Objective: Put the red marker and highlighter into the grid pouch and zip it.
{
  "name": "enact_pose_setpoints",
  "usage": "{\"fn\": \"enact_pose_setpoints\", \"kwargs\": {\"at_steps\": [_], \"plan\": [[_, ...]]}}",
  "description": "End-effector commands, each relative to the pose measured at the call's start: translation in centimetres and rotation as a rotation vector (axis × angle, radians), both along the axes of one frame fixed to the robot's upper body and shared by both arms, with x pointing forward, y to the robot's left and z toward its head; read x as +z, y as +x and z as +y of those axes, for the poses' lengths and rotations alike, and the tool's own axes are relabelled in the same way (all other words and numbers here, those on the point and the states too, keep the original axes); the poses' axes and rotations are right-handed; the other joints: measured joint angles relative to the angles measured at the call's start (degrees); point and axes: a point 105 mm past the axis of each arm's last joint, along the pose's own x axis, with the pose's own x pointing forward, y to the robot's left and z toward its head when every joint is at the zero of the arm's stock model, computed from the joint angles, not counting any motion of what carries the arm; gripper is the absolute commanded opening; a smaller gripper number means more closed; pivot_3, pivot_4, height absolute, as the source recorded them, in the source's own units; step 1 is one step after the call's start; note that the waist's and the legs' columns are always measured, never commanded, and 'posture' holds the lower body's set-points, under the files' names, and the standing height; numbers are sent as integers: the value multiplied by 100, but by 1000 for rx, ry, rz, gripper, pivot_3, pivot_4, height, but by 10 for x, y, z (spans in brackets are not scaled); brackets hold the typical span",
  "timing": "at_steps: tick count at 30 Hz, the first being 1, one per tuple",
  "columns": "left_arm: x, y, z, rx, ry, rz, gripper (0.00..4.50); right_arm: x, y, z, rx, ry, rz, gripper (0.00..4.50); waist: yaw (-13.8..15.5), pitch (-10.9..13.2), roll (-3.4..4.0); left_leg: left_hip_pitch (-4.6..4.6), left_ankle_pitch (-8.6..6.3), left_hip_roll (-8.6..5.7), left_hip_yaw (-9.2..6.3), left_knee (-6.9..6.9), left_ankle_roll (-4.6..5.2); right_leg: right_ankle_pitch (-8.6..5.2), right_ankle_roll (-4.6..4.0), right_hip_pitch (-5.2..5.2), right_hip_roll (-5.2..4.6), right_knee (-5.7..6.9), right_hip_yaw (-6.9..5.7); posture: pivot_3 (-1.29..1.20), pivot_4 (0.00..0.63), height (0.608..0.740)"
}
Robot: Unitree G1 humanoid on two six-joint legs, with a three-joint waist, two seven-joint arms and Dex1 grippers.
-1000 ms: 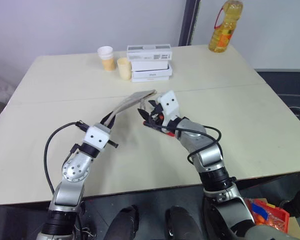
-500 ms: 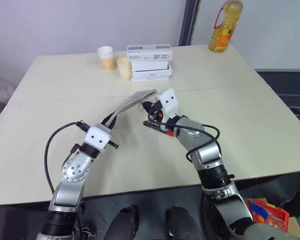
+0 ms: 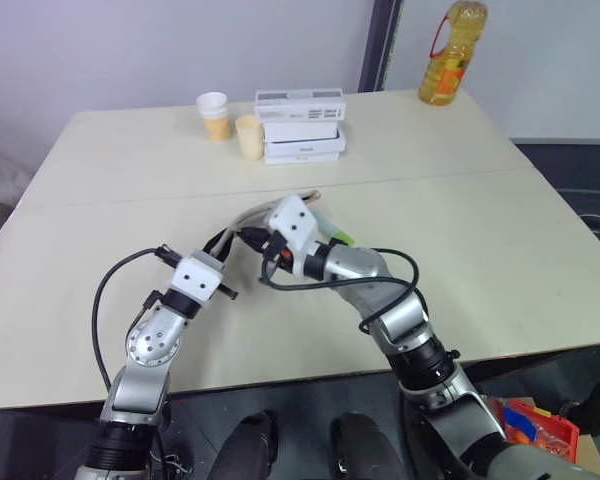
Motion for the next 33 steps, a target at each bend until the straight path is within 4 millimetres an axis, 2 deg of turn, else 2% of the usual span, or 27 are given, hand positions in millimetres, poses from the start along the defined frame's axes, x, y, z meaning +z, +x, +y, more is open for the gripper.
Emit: {"fn": "enact_pose_setpoints", "kwargs": {"at_steps": [1,8,13,21,22,25,27,28,29,31,33], "plan": [[6,-4,-6,-25,3,-41,0,19,-15,11,81,18,-74,38,0,0,0,0,0,0,0,0,0,0,0,0,0,0,0,0,150,740],[3,-2,-6,-19,8,-38,0,28,-24,15,154,29,-93,38,2,0,0,0,0,0,0,0,0,0,0,0,0,0,-1,0,150,740],[3,3,-10,-14,18,-40,0,43,-38,23,259,91,-85,38,-6,0,0,0,0,1,-2,-1,0,0,0,0,1,0,-2,0,150,740],[8,14,-18,-36,3,-60,0,44,-46,26,318,79,-41,38,21,0,0,0,0,-1,-3,1,0,0,0,1,-1,0,-3,0,150,740],[8,15,-18,-35,2,-61,0,44,-46,25,314,78,-39,38,22,0,0,0,0,-1,-3,1,0,0,0,0,-1,0,-3,0,150,740],[9,16,-15,-22,-5,-61,0,45,-25,11,181,75,-55,38,6,0,0,0,0,-1,-3,0,0,0,0,0,0,0,-2,0,150,740],[8,16,-8,0,-2,-51,0,42,-9,-6,93,63,-31,38,10,0,0,0,0,-1,-3,-1,0,0,0,-1,0,0,-3,0,150,740],[7,16,-4,12,-3,-46,0,41,-4,-14,62,61,-20,547,13,0,0,0,0,-1,-3,-1,0,0,0,0,0,0,-3,0,150,740],[7,16,0,20,-3,-42,0,41,-2,-20,50,57,-17,841,18,0,0,0,0,-1,-3,0,0,0,0,0,-1,0,-3,0,150,740],[5,15,16,53,17,-20,0,37,11,-46,-47,28,-4,1692,29,0,0,0,0,-2,-2,0,0,0,0,1,-2,-1,-3,0,150,740],[3,14,28,74,41,-4,0,32,22,-69,-125,1,16,2880,49,0,0,-1,0,-2,-2,0,0,0,0,0,-2,-2,-2,0,150,740]]}}
